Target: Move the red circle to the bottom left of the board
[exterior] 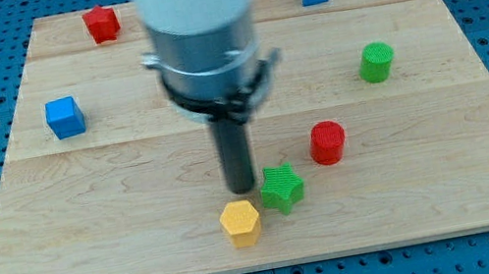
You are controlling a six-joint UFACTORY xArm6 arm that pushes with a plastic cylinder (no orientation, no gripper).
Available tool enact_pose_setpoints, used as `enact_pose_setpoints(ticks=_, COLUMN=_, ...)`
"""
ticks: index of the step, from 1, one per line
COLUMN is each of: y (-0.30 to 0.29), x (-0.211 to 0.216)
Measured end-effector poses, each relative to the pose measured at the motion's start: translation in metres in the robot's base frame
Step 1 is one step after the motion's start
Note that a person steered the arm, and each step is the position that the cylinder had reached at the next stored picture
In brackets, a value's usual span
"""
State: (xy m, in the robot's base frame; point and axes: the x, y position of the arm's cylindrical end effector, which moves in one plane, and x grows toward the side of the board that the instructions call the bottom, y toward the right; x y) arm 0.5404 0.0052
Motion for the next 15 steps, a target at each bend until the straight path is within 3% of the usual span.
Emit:
enact_pose_setpoints(ticks=1, y=0.067, x=0.023)
enact_pose_setpoints(ticks=2, y=0.117, x=0.019)
enact_pose_setpoints(ticks=3, y=0.109, x=-0.022)
enact_pose_setpoints(ticks=4, y=0.090, x=-0.024)
enact_pose_setpoints(ticks=5, y=0.029, x=-0.040)
enact_pose_setpoints(ticks=6, y=0.064, x=-0.061)
enact_pose_setpoints(ticks=8, y=-0.079, x=-0.114)
enact_pose_setpoints(ticks=10, y=-0.158, x=-0.021)
enact_pose_setpoints(ticks=12, y=-0.125, x=-0.075)
enact_pose_setpoints(ticks=13, y=-0.197, x=-0.066)
enact_pose_setpoints(ticks=14, y=-0.231, x=-0.005)
enact_pose_setpoints(ticks=15, y=-0.211, x=-0.015)
